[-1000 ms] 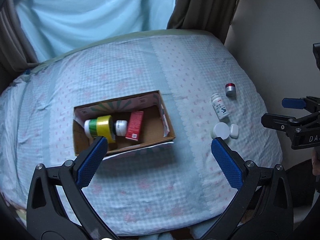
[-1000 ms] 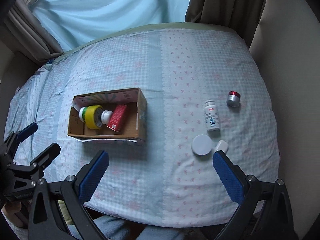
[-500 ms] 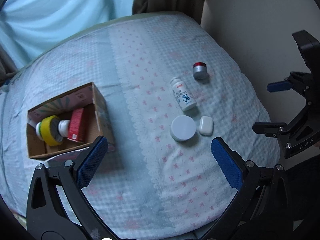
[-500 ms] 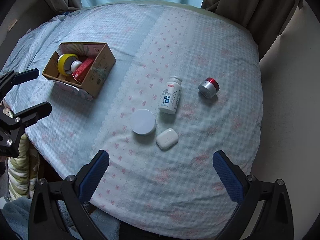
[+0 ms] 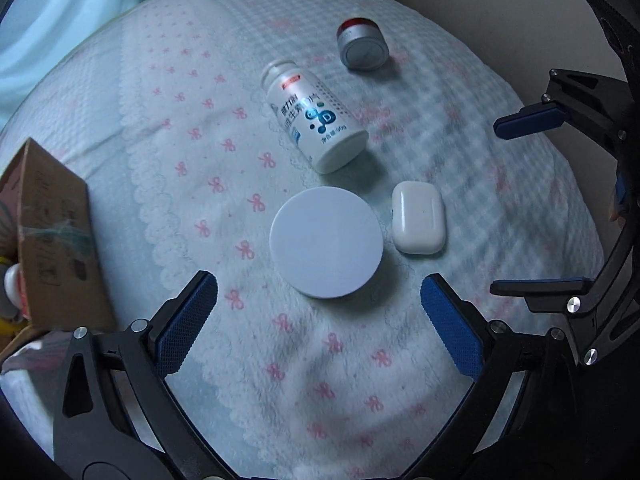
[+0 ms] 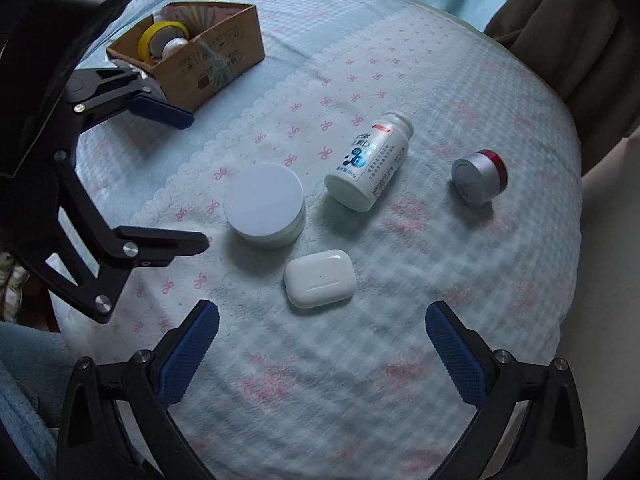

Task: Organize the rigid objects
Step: 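Grasp the white round jar with the left tool while the right tool grasps the earbud case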

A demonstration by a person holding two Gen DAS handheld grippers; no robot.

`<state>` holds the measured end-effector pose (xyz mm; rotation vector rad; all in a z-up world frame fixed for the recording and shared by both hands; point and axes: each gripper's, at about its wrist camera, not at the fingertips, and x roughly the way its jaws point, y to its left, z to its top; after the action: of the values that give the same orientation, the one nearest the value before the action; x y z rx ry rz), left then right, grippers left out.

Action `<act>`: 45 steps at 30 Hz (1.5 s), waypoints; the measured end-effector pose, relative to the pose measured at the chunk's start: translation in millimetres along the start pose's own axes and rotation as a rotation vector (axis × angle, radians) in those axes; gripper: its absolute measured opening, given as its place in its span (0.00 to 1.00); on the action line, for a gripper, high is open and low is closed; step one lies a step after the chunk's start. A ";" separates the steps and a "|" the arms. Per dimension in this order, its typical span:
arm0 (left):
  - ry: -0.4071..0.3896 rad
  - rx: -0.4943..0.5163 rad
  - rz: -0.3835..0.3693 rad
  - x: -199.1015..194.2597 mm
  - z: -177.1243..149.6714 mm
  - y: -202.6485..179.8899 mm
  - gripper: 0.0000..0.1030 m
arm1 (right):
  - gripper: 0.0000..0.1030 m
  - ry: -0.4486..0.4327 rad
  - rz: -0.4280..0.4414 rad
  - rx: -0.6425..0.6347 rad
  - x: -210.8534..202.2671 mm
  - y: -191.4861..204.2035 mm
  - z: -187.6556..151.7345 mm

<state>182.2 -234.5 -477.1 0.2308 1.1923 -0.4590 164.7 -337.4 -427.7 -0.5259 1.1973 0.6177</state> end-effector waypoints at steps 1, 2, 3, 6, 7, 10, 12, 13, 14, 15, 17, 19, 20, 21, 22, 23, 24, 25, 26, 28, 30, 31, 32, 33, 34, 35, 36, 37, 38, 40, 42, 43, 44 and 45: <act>-0.004 0.002 -0.006 9.9 -0.8 0.7 0.95 | 0.96 0.001 0.004 -0.018 12.0 0.0 -3.5; -0.010 0.004 -0.012 18.0 -1.4 1.2 0.94 | 0.89 -0.002 0.003 -0.038 22.6 1.2 -6.5; -0.019 0.007 -0.017 25.4 -1.7 2.0 0.92 | 0.84 -0.003 0.001 -0.053 32.3 1.9 -9.1; -0.049 0.023 -0.025 39.8 -1.3 3.0 0.89 | 0.82 -0.039 -0.019 -0.075 52.7 2.3 -14.7; -0.058 0.032 -0.030 42.9 -1.2 2.8 0.88 | 0.82 -0.059 -0.010 -0.066 57.0 0.6 -15.4; -0.065 0.055 -0.032 52.0 -2.2 2.5 0.83 | 0.82 -0.093 0.030 -0.037 68.5 -5.6 -15.9; -0.071 0.063 -0.027 54.2 -3.5 1.0 0.82 | 0.72 -0.122 0.023 -0.061 73.1 -4.6 -16.2; -0.079 0.073 -0.030 53.9 -4.0 -0.2 0.81 | 0.72 -0.128 0.022 -0.077 75.9 -3.8 -16.3; -0.083 0.084 -0.033 54.0 -3.9 -1.5 0.80 | 0.70 -0.133 0.022 -0.087 78.1 -3.4 -16.0; -0.084 0.093 -0.034 54.9 -3.8 -2.9 0.79 | 0.66 -0.140 0.025 -0.091 79.3 -3.3 -15.7; -0.084 0.107 -0.031 56.5 -3.1 -5.0 0.76 | 0.61 -0.155 0.043 -0.087 81.9 -5.1 -14.6; -0.086 0.104 -0.029 56.8 -1.9 -6.0 0.73 | 0.59 -0.168 0.057 -0.083 83.4 -4.9 -14.0; -0.088 0.101 -0.030 56.7 -0.8 -5.8 0.70 | 0.56 -0.173 0.057 -0.086 83.5 -4.0 -14.2; -0.089 0.099 -0.025 57.1 0.2 -5.3 0.67 | 0.55 -0.175 0.056 -0.091 83.3 -2.4 -14.7; -0.091 0.098 -0.026 58.1 1.0 -5.2 0.66 | 0.55 -0.176 0.049 -0.096 83.2 -0.3 -16.3; -0.093 0.098 -0.030 58.7 1.4 -4.8 0.66 | 0.55 -0.175 0.042 -0.100 82.9 1.1 -16.2; -0.094 0.101 -0.031 58.2 1.0 -4.5 0.66 | 0.55 -0.172 0.039 -0.101 84.6 1.6 -14.9; -0.096 0.106 -0.031 57.3 0.1 -4.6 0.66 | 0.55 -0.170 0.039 -0.099 85.0 1.8 -14.6; -0.096 0.113 -0.031 57.0 -0.3 -4.5 0.66 | 0.55 -0.166 0.040 -0.098 85.7 1.7 -14.1; -0.096 0.121 -0.031 56.5 -0.7 -4.5 0.66 | 0.55 -0.170 0.047 -0.097 85.8 1.6 -14.4; -0.094 0.118 -0.034 56.4 -0.1 -3.7 0.66 | 0.55 -0.167 0.045 -0.100 86.5 2.1 -13.6; -0.093 0.116 -0.035 56.1 0.0 -3.4 0.66 | 0.55 -0.166 0.044 -0.102 86.5 2.4 -13.4; -0.093 0.113 -0.036 55.8 0.4 -2.9 0.66 | 0.55 -0.166 0.044 -0.101 85.5 1.6 -14.2; -0.092 0.111 -0.036 55.4 0.5 -2.7 0.66 | 0.55 -0.164 0.044 -0.100 85.0 1.6 -15.4; -0.091 0.108 -0.037 54.7 0.7 -2.4 0.66 | 0.55 -0.169 0.048 -0.098 84.7 1.0 -14.1; -0.090 0.105 -0.037 53.4 0.2 -2.7 0.66 | 0.55 -0.167 0.046 -0.097 84.2 0.8 -13.5; -0.091 0.102 -0.038 51.8 0.0 -2.0 0.66 | 0.55 -0.164 0.042 -0.097 83.9 0.5 -12.7; -0.093 0.097 -0.039 49.7 -0.1 -1.3 0.66 | 0.55 -0.162 0.038 -0.097 83.2 0.2 -11.7; -0.097 0.092 -0.041 46.8 -0.2 -0.2 0.66 | 0.55 -0.161 0.034 -0.096 82.9 -0.3 -10.1; -0.105 0.079 -0.040 39.8 -0.3 3.1 0.66 | 0.55 -0.159 0.031 -0.089 79.9 -2.8 -7.8; -0.114 0.063 -0.036 31.2 -0.3 7.8 0.66 | 0.55 -0.159 0.026 -0.078 75.2 -5.2 -5.5; -0.119 0.054 -0.034 26.3 0.0 11.3 0.66 | 0.55 -0.163 0.027 -0.072 72.6 -6.0 -4.4; -0.123 0.043 -0.032 20.9 0.3 14.1 0.66 | 0.55 -0.164 0.025 -0.068 69.4 -6.9 -2.7; -0.127 0.032 -0.032 14.7 1.3 17.4 0.66 | 0.55 -0.165 0.024 -0.064 66.2 -7.2 -1.5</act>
<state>195.6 -222.9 -491.4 0.2072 1.0665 -0.5135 184.4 -333.0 -491.1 -0.5046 1.0321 0.7085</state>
